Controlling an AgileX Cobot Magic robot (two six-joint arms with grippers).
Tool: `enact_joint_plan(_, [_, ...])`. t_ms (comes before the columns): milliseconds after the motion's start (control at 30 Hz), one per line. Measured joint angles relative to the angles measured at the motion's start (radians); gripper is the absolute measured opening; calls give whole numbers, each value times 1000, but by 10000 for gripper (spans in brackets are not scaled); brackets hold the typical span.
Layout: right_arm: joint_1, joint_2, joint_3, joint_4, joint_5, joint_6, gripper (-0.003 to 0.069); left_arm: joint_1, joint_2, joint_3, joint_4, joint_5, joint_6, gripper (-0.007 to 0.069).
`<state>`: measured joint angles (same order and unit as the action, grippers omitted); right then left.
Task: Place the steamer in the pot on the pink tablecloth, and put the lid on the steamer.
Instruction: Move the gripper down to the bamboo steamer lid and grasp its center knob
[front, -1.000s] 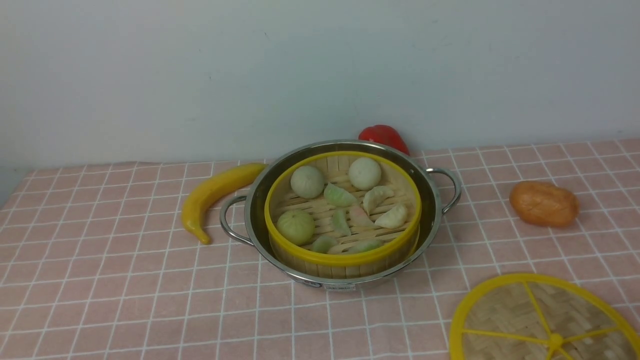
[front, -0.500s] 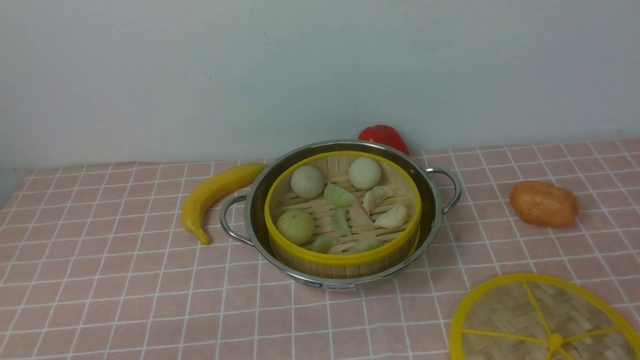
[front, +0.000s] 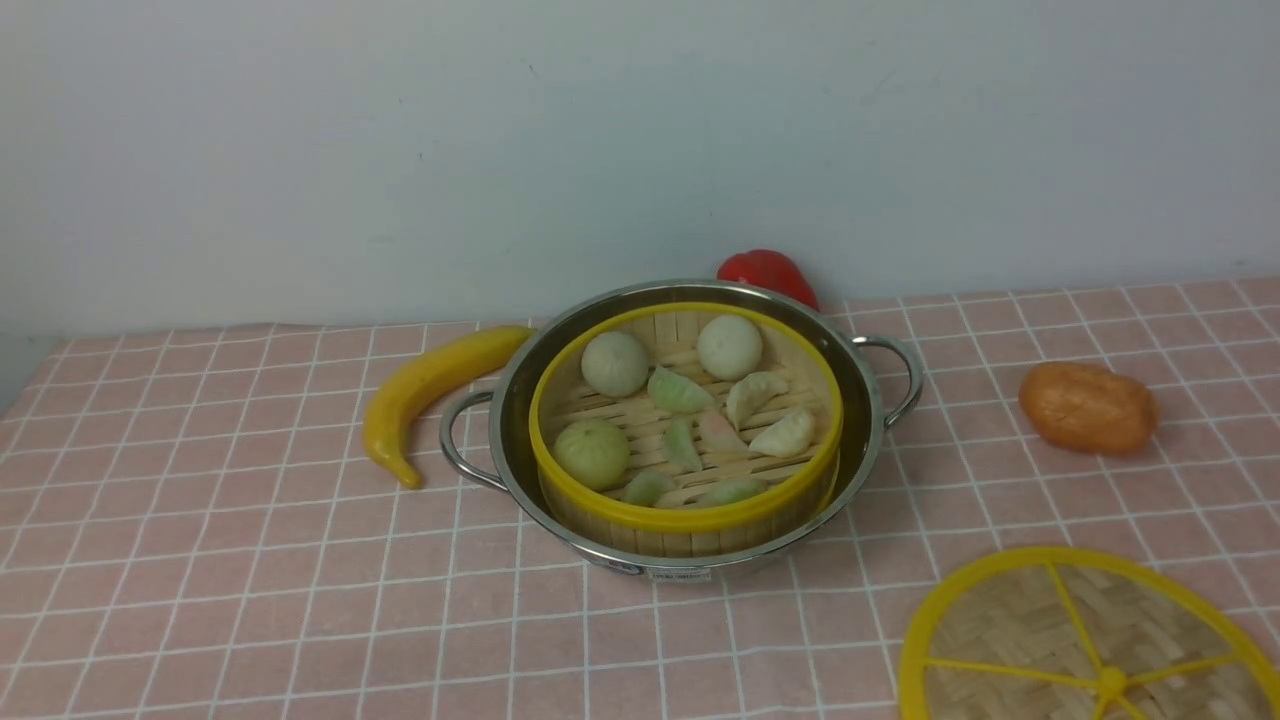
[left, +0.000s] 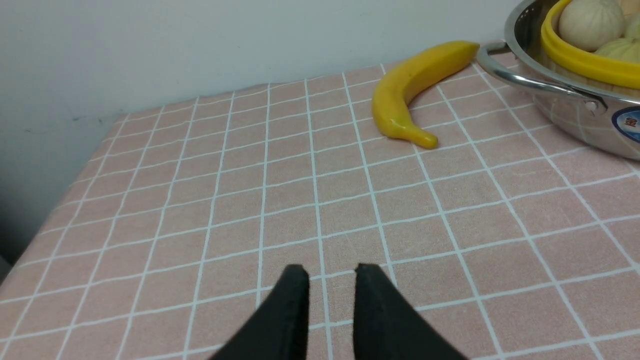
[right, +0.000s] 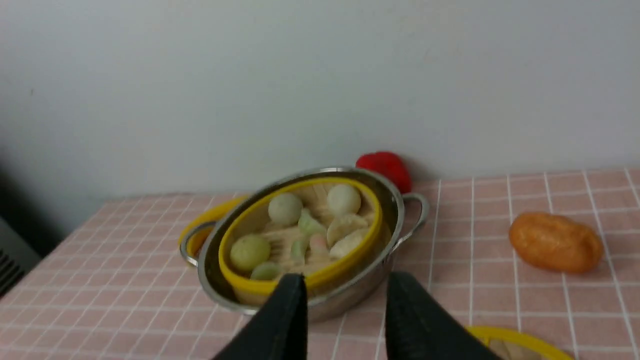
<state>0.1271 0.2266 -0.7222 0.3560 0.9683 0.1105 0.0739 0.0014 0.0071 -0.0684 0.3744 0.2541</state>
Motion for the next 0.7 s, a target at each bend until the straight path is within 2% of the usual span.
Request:
enact_joint_plan(133, [0, 34, -32, -26, 135, -78, 242, 0, 0, 0, 0, 0, 0, 143])
enact_joint_plan(267, [0, 202, -68, -63, 251, -143, 242, 0, 0, 0, 0, 0, 0, 149])
enact_joint_plan(400, [0, 425, -71, -30, 254, -199, 242, 0, 0, 0, 0, 0, 0, 158])
enact_joint_plan(500, [0, 641, -75, 27, 154, -280, 250, 0, 0, 0, 0, 0, 0, 159])
enact_joint_plan(700, [0, 953, -146, 30, 109, -325, 271, 0, 0, 0, 0, 0, 0, 170])
